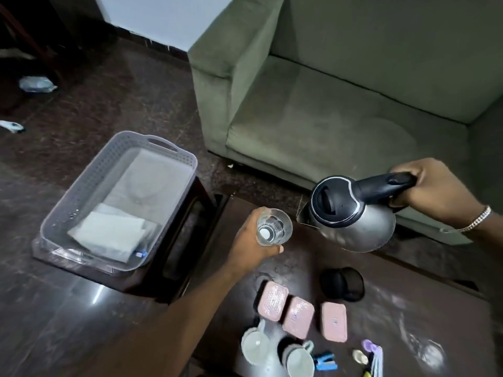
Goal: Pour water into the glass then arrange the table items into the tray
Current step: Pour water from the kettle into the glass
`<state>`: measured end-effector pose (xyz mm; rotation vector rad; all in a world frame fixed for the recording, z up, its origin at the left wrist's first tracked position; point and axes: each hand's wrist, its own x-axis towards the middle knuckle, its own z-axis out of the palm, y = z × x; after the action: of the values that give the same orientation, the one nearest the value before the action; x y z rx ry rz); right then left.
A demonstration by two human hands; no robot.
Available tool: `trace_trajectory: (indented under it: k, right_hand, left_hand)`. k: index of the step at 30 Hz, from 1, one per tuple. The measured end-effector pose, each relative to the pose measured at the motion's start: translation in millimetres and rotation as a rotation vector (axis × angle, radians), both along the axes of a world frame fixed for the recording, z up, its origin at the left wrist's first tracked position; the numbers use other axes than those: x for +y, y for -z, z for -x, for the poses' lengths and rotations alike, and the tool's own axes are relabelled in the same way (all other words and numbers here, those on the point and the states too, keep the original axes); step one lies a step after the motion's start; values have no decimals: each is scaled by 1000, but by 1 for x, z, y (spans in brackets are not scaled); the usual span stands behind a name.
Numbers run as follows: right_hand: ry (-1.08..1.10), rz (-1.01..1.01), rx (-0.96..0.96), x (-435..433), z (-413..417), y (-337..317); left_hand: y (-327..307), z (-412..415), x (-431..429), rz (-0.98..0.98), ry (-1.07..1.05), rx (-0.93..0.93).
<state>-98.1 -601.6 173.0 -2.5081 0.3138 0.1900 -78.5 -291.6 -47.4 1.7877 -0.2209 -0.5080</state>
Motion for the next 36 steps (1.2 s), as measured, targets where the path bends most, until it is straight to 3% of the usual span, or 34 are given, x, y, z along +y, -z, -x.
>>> trace_trajectory:
  k: [14,36]
  right_hand:
    - [-200,484,-11,-5,20,7]
    - [-294,741,-20,15,22,9]
  left_hand:
    - [18,27,-52,-34,79,9]
    - [27,27,-59,-25,112,37]
